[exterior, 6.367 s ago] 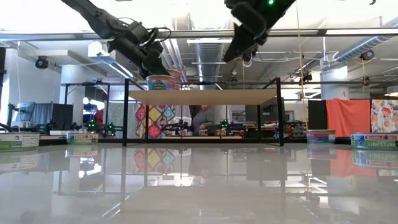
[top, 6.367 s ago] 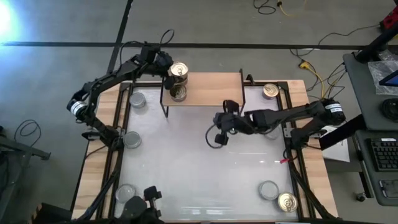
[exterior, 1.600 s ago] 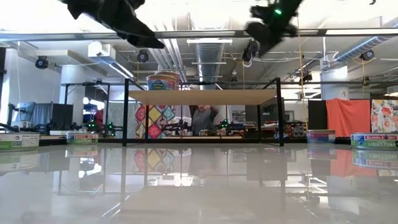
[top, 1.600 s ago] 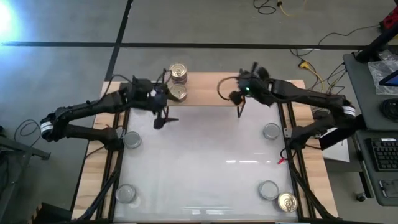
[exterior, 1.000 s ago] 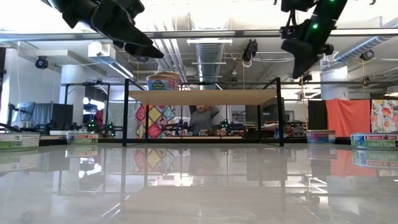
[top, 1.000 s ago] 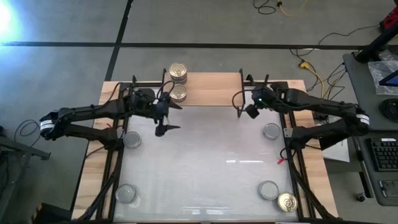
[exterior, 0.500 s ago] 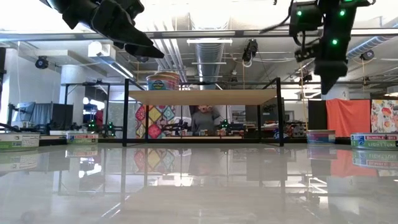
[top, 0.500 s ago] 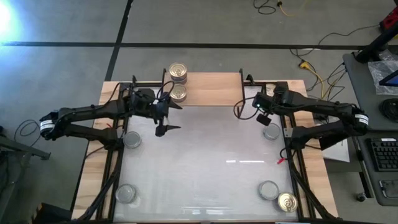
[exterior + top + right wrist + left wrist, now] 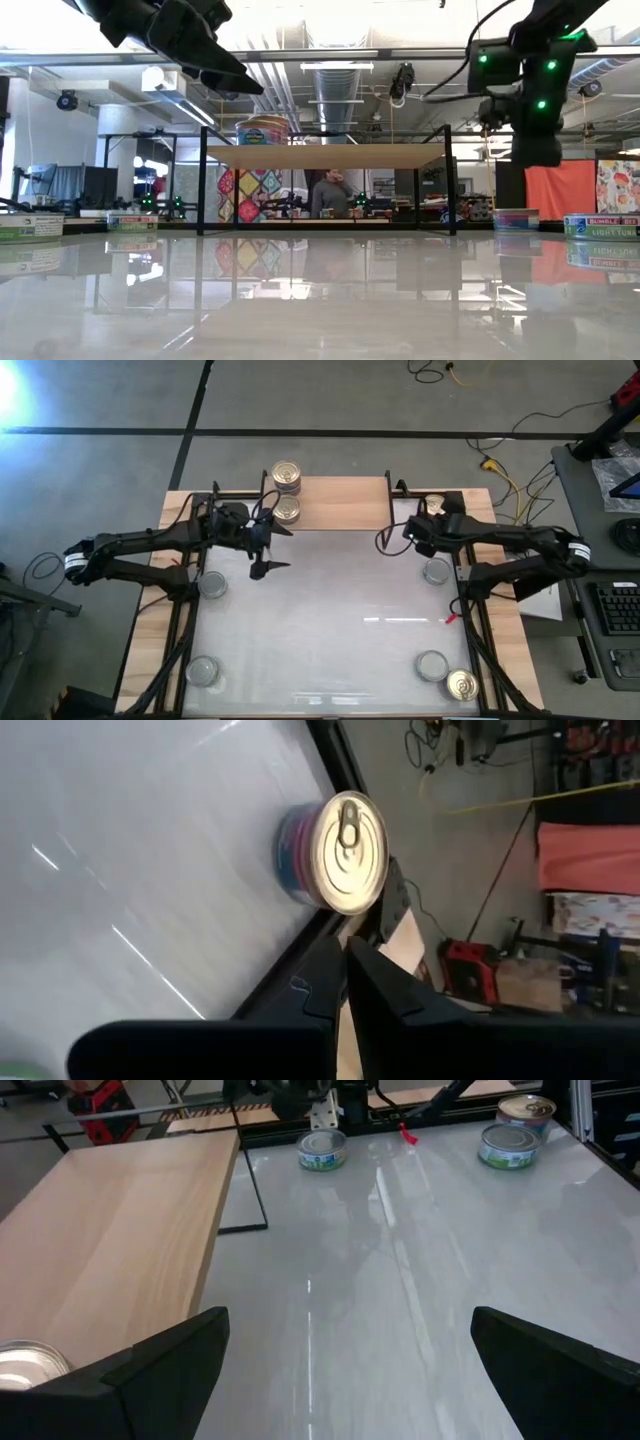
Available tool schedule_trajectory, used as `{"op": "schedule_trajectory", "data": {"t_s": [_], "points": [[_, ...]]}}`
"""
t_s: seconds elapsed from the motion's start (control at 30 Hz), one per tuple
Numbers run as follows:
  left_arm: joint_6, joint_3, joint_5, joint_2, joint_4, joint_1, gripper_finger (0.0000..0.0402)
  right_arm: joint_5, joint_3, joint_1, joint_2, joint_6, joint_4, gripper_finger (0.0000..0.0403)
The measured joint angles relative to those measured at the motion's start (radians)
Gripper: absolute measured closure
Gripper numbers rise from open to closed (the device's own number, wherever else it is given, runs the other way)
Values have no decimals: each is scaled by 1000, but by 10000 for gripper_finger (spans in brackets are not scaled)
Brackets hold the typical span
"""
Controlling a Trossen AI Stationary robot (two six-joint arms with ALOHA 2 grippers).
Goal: Stack canned seafood by type on shelf
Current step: Stack the blue-pink tuna can on top of the other blue-pink tuna on the shelf
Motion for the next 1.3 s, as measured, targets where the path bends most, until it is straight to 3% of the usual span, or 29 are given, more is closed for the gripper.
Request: {"op": "schedule_trajectory", "data": {"t_s": [0.3, 0.53, 0.87, 1.3], "points": [[0, -7, 0, 0, 8, 0, 2, 114, -36, -79, 48, -105, 122, 390], [2, -7, 0, 0, 8, 0, 2, 19, -164, -183, 28, -331, 408, 390], [0, -7, 0, 0, 8, 0, 2, 12, -264, -304, 27, -429, 748, 390], [0, -7, 0, 0, 9, 0, 2, -30, -280, -332, 48, -437, 875, 390]]}}
